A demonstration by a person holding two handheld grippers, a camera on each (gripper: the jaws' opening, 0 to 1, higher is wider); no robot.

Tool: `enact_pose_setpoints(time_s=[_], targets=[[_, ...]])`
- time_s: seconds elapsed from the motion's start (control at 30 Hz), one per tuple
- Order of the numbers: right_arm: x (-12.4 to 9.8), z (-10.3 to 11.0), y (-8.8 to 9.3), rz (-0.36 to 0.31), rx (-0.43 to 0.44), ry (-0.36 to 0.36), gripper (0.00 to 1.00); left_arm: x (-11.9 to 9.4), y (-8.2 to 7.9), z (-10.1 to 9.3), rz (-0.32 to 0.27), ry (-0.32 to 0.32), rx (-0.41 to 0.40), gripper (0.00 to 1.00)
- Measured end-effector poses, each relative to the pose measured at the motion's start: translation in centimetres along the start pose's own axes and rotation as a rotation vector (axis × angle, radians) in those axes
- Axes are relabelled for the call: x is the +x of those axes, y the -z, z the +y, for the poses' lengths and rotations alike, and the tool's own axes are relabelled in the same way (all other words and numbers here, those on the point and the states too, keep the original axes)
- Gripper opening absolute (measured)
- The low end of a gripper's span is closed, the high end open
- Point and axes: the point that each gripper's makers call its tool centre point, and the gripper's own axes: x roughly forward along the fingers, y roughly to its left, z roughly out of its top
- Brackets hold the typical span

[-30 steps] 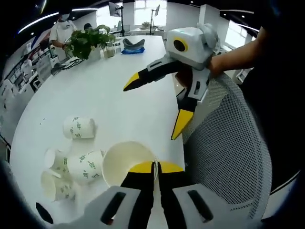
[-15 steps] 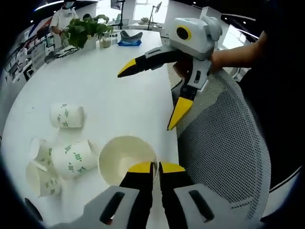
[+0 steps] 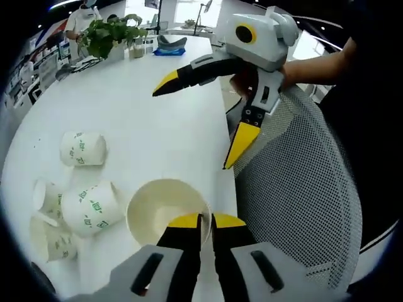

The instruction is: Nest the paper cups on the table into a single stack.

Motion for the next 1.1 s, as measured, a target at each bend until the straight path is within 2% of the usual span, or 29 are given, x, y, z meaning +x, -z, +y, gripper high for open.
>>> enact_pose_setpoints(time_s=[0.17, 0.33, 0.47, 0.6, 0.83, 0.93, 1.1], targets=[[0.0, 0.0, -0.1, -0.003, 0.001, 0.001, 0.91, -0.3, 0.0, 0.1, 0.015, -0.024, 0.028, 0.04], [0.0, 0.0, -0.1, -0.003, 0.000, 0.002, 0.91, -1.3, -0.7, -0.1, -0.010, -0.035, 0.022, 0.08], [0.0, 0.1, -0.1, -0.003, -0.001, 0.002, 0.91, -1.9, -0.5, 0.7, -0.019, -0.051, 0.018, 0.09], [0.0, 0.0, -0.1, -0.003, 0.000, 0.002, 0.91, -2.8, -1.3, 0.6, -0.038, -0.064, 0.013, 0.11], [-0.1, 0.3, -0.3, -0.002, -0.001, 0.001, 0.91, -4.8, -1.3, 2.4, -0.070, -0.107, -0.002, 0.12], [-0.1, 0.2, -0.3, -0.002, -0.002, 0.002, 0.91, -5.7, -1.8, 2.9, -0.088, -0.128, -0.011, 0.12], [-0.1, 0.0, -0.2, -0.005, 0.002, 0.004, 0.91, -6.5, -1.4, 4.4, -0.100, -0.156, -0.029, 0.14]])
